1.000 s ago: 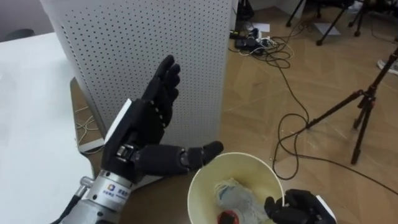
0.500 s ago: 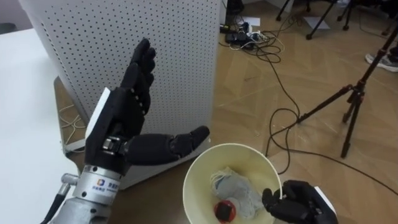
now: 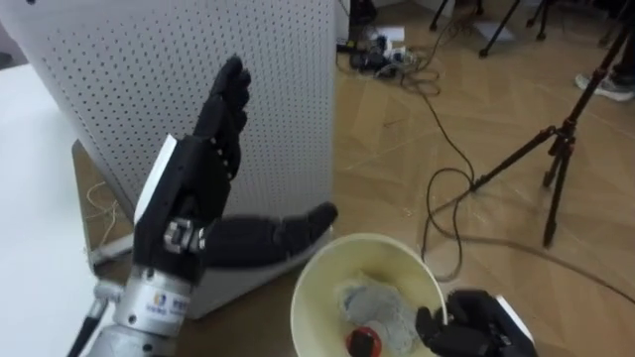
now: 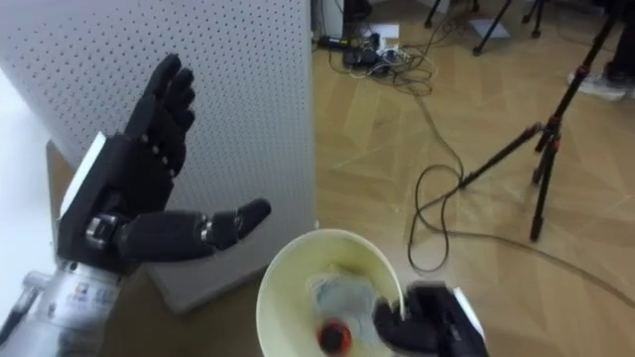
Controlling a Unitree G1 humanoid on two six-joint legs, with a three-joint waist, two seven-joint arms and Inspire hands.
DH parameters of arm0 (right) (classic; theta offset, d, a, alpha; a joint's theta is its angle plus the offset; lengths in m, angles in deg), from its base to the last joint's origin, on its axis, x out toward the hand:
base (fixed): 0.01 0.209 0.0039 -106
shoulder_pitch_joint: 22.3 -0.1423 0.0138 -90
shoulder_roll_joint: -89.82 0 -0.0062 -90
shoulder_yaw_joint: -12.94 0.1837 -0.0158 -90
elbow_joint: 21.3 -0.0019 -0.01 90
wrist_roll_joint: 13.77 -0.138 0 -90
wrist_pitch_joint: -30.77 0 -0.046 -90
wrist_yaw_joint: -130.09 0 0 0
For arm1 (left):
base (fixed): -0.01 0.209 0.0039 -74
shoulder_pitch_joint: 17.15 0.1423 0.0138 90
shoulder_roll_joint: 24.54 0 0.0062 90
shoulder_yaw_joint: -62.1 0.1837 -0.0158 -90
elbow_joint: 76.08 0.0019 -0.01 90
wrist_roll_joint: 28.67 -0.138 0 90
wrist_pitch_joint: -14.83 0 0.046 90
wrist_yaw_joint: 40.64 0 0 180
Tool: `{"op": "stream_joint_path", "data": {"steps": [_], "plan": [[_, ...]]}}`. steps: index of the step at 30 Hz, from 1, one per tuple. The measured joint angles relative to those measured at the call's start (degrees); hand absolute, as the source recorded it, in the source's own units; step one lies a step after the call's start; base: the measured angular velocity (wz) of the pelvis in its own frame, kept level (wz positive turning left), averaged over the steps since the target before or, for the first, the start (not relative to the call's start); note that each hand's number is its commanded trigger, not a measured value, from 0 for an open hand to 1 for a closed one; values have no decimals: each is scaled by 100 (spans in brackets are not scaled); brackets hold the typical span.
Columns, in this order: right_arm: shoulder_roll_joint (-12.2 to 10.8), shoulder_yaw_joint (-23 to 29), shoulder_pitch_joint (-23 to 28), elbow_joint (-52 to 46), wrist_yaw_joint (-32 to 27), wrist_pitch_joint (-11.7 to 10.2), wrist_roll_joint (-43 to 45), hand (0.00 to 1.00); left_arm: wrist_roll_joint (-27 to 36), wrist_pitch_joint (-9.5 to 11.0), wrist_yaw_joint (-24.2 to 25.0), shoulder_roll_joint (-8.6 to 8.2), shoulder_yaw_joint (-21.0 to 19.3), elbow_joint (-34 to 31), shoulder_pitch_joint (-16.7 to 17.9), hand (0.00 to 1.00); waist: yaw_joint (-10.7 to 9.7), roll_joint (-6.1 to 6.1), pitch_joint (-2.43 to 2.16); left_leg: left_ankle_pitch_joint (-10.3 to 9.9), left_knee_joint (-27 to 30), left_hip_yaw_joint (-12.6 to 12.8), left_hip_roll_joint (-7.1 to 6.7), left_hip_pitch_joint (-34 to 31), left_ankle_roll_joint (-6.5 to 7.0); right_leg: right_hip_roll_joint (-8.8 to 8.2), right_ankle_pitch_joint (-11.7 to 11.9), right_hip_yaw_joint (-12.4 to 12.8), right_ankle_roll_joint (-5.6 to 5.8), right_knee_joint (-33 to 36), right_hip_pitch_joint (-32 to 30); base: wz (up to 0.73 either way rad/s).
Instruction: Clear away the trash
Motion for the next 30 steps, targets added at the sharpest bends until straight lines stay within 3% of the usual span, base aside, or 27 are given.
{"op": "stream_joint_path", "data": {"steps": [3, 10, 16, 18, 25, 30], "plan": [[0, -12, 11, -138, 29, 0, 32, 100, 10, 4, -62, 8, -17, -1, 6, 0, 3, 36, -7, 0, 35, -83, -48, 14, 1, -17, 4, -261, -7, -33, 53, -8], [-10, 0, 24, -142, 37, -1, 64, 100, -10, 4, -64, -35, -20, -2, 7, 0, 2, 40, -3, 0, 28, -89, -50, 103, 0, 17, -12, -322, -32, -27, 79, -1], [-24, -9, 88, -146, 141, -1, 70, 100, -1, 73, -83, -40, -39, -29, 49, 0, 166, 41, -4, 0, 7, 44, -53, 220, 0, 84, -44, -44, -80, 157, -86, -32], [-23, -9, 111, -146, 180, -1, 67, 100, -1, 172, -117, -38, -65, -29, 211, 0, 163, 41, -4, -1, 4, 39, -65, 286, -2, 105, -50, 90, -89, 240, -130, -35], [-24, 1, 181, -145, 149, -1, 71, 100, -29, 251, -234, -36, -108, -28, 272, 0, 138, 39, -5, -5, -29, 39, -74, 332, -10, 142, -48, 227, -99, 371, -223, -13], [-25, 5, 241, -148, 227, -1, 68, 100, -230, 327, -335, -89, -155, -28, 270, 0, 184, 37, -8, -66, 56, 53, -32, 308, -91, 157, -117, 194, -154, 612, -335, -3]]}}
